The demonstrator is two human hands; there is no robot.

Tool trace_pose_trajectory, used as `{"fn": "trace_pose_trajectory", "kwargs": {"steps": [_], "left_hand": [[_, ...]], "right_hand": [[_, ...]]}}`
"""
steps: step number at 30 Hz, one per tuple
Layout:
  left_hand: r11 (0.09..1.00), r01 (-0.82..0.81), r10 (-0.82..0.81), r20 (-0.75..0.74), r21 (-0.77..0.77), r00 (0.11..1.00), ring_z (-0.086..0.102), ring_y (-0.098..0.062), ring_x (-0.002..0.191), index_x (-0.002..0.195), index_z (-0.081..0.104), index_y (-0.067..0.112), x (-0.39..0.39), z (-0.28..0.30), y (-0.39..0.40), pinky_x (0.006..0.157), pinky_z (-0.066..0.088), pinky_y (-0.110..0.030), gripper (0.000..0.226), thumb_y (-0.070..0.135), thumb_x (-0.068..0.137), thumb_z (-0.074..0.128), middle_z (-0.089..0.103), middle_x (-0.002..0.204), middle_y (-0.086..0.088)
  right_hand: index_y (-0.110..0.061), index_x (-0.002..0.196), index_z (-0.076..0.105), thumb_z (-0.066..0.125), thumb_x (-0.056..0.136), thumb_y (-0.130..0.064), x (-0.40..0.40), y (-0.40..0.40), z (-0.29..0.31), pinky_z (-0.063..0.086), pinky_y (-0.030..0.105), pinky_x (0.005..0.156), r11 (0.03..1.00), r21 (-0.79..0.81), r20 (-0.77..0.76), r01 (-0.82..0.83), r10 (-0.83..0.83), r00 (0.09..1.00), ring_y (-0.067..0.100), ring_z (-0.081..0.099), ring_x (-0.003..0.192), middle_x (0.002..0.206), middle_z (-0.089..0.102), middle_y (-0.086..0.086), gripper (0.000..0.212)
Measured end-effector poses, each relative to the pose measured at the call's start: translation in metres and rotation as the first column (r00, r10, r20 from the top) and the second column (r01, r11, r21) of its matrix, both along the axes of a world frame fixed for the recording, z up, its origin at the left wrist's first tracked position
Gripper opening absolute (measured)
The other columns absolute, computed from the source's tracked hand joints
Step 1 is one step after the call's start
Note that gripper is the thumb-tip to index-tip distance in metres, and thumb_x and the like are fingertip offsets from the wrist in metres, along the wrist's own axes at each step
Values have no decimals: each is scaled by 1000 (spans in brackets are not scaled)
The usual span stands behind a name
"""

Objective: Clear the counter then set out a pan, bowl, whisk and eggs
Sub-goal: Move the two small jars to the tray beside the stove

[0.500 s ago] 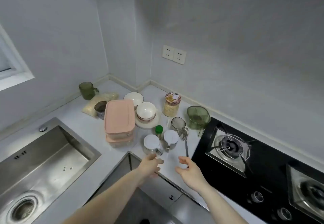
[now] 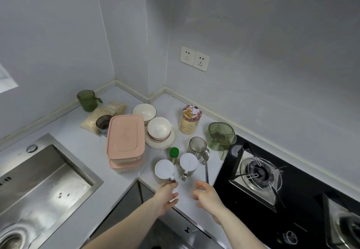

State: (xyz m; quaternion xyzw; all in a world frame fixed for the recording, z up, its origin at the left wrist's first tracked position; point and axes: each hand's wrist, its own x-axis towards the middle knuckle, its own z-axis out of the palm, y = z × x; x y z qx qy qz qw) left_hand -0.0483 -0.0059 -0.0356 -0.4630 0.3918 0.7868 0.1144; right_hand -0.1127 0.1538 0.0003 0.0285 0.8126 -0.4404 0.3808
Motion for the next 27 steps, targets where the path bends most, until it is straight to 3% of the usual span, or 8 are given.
{"fn": "trace_pose_trajectory", "kwargs": {"steps": [4,8,11,19,24,27], "left_hand": [[988,3,6,57,-156,998,58,-18,75,99,63,16,9,-23,-19,61,50,-29,7,20,95,67,61,89,-3],[977,-40,55,69,-208,996,49,-17,53,84,58,13,25,-41,-43,52,39,-24,13,14,96,64,55,65,-7],[966,-38,61,82,-256,995,45,-17,50,80,56,13,31,-51,-53,50,36,-23,18,14,96,63,52,69,-10],[890,160,-120,120,-426,985,44,-18,49,81,68,9,26,-54,-59,51,36,-24,18,17,96,62,51,59,-5],[820,257,-235,108,-511,966,52,-20,58,73,73,18,30,-52,-66,62,43,-31,21,33,85,67,56,58,1],[821,252,-258,61,-513,964,50,-17,53,82,73,8,33,-44,-67,53,42,-26,23,22,95,62,56,66,-4]], "right_hand": [[-21,147,46,51,99,-15,-14,-16,-9,58,26,76,999,-17,47,28,-27,999,19,65,105,137,54,-2,49],[-27,130,53,50,101,-14,-19,-39,-15,58,36,85,996,-52,147,77,-68,987,19,65,98,111,64,-5,32],[-25,129,53,53,100,-17,-21,-51,-22,58,31,73,991,-56,206,125,-111,972,20,68,99,108,69,1,29],[-21,121,58,60,101,-23,-19,-61,-22,58,30,73,964,-100,284,248,-211,935,20,68,98,113,68,6,20],[-19,111,64,57,102,-27,-8,-41,-26,53,26,70,978,-66,80,197,-192,978,16,60,85,100,65,1,14],[-16,100,66,54,104,-24,2,-24,-22,51,25,64,969,-93,47,231,-227,973,13,59,76,95,70,2,15]]}}
